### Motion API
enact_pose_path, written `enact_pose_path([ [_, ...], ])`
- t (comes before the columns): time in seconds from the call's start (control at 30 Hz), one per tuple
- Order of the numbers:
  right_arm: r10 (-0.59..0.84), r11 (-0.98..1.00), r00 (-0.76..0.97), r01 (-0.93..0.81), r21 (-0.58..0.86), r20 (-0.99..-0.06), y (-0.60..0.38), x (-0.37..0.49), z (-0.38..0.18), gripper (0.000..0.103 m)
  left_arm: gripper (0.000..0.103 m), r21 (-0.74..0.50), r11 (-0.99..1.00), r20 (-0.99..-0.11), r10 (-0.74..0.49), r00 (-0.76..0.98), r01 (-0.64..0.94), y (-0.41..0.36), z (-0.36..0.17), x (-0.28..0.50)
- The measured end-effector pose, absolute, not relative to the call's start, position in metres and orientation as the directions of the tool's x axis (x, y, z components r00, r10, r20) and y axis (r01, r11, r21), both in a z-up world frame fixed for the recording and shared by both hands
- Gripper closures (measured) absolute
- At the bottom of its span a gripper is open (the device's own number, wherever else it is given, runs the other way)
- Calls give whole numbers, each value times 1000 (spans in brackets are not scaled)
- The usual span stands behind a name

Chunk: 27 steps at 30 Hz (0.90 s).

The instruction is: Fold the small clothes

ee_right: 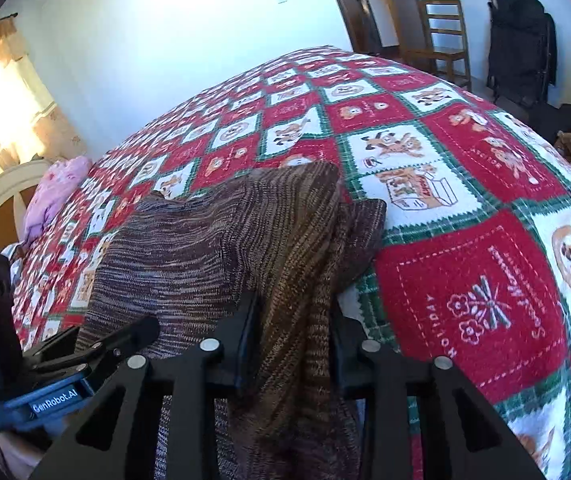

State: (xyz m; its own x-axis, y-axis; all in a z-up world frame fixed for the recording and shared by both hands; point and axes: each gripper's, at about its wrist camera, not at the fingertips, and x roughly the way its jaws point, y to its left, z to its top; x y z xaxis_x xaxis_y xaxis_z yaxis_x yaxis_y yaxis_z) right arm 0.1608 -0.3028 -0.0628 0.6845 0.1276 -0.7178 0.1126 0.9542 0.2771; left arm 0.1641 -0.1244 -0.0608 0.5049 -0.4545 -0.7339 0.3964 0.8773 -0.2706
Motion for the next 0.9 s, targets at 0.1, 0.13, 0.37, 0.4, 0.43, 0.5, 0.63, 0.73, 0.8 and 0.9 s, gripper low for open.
enact_pose_path([
  [0.1,79,965,696,125,229,-714,-292,153,-56,83,76,-175,890,-726,-406,555,421,-136,-53,153],
  [0.13,56,971,701,128,202,-711,-287,150,-52,83,77,-132,895,-723,-382,576,427,-140,-49,148],
  [0.37,-46,987,791,131,96,-610,-249,106,-4,83,79,-69,898,-656,-369,658,435,-134,-12,114],
  [0.4,-60,986,803,141,91,-594,-245,96,3,83,79,-64,897,-645,-372,667,438,-134,-8,111],
  [0.43,-69,985,811,147,89,-582,-243,90,9,83,79,-59,895,-628,-377,681,441,-131,-1,101],
  [0.5,-78,983,830,156,96,-553,-239,72,19,83,79,-50,895,-614,-378,694,443,-129,6,91],
  [0.63,-98,980,839,175,96,-536,-232,45,32,83,79,-47,887,-608,-390,692,458,-127,14,71],
  [0.73,-100,980,841,176,94,-532,-226,28,40,83,79,-63,887,-613,-396,683,458,-124,17,60],
  [0.8,-103,981,842,173,86,-529,-219,16,46,83,79,-61,888,-615,-393,684,455,-121,19,51],
  [0.9,-105,984,845,166,71,-524,-206,2,50,83,79,-34,893,-614,-373,696,448,-115,20,38],
])
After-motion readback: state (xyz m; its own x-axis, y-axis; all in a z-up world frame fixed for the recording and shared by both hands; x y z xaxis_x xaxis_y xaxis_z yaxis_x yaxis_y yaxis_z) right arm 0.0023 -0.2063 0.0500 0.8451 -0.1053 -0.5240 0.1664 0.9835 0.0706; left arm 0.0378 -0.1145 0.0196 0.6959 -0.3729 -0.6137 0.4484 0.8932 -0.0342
